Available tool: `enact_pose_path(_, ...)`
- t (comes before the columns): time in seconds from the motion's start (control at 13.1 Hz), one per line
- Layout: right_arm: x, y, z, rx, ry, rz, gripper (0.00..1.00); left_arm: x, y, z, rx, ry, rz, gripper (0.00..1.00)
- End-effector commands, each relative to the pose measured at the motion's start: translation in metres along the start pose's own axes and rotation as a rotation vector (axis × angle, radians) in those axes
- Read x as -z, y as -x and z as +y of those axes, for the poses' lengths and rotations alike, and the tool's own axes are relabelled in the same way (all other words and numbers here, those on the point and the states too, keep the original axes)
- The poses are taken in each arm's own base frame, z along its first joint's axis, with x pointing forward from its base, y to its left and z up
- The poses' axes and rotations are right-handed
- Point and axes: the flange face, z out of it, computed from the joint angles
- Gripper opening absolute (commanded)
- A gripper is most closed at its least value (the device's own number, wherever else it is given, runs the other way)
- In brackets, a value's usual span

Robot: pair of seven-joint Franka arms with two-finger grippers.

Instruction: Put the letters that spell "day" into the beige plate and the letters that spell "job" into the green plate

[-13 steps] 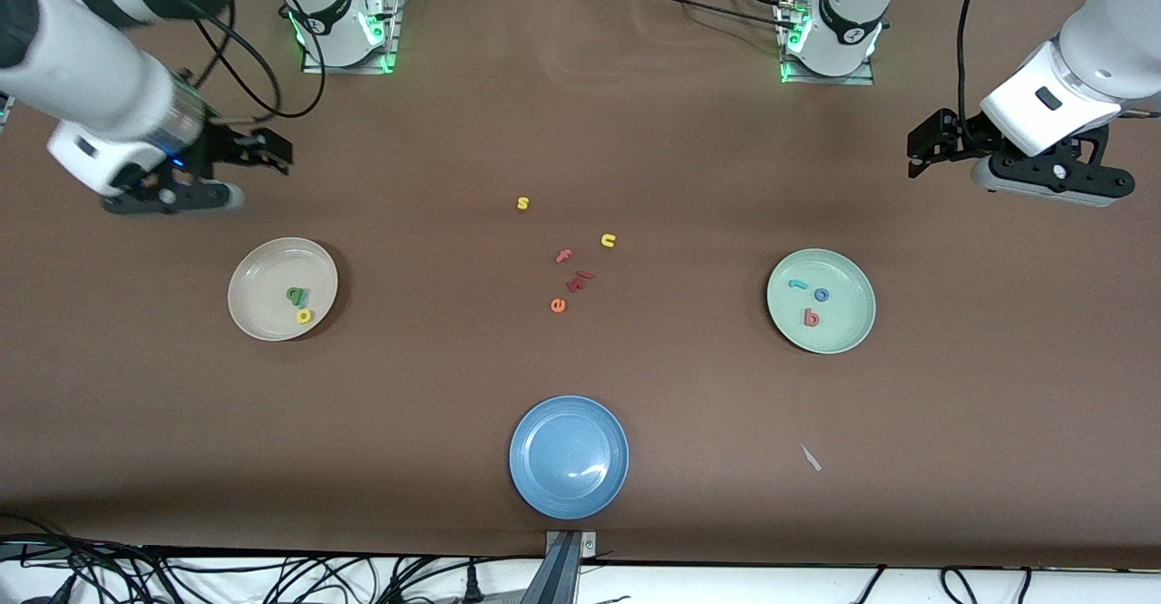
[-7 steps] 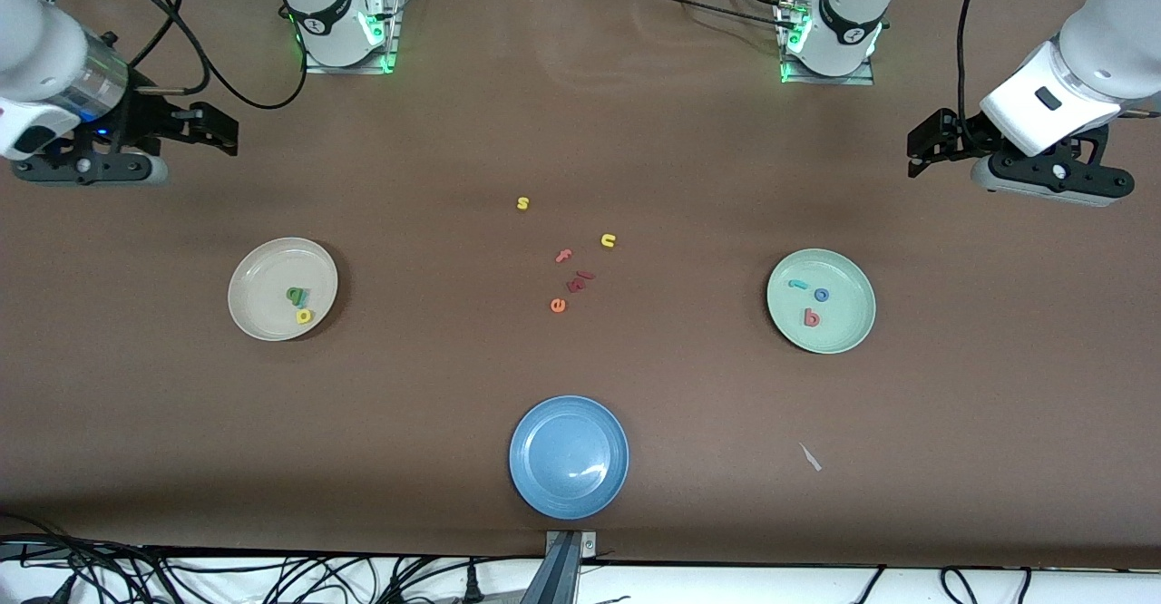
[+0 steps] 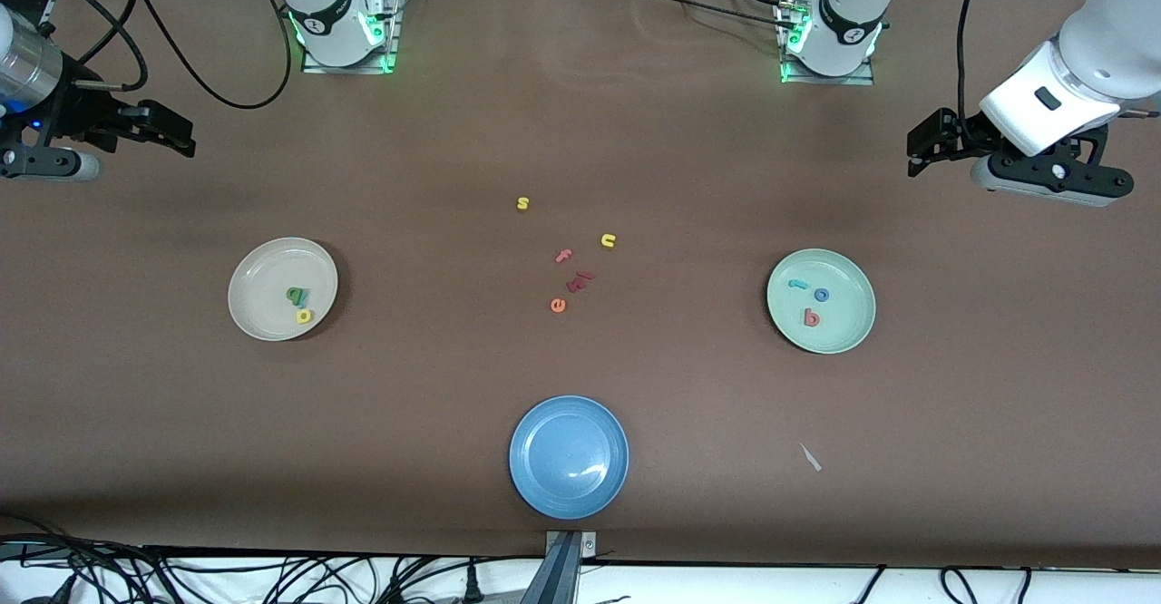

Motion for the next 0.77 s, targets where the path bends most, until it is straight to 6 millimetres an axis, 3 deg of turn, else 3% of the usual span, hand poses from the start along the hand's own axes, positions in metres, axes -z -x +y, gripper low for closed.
enact_pose_path(0.0, 0.005, -0.003, -0.002, 0.033, -0.043, 0.034, 1.00, 0.007, 0.004, 0.001, -0.023, 0.026, 0.000, 1.00)
enact_pose_path(0.31, 0.001, -0.007, 0.011, 0.010, -0.045, 0.029, 1.00, 0.005, 0.005, 0.000, -0.022, 0.026, -0.012, 1.00)
enact_pose_path(0.69, 0.001, -0.006, 0.012, 0.010, -0.037, 0.026, 1.00, 0.005, 0.005, -0.001, -0.020, 0.027, -0.014, 1.00)
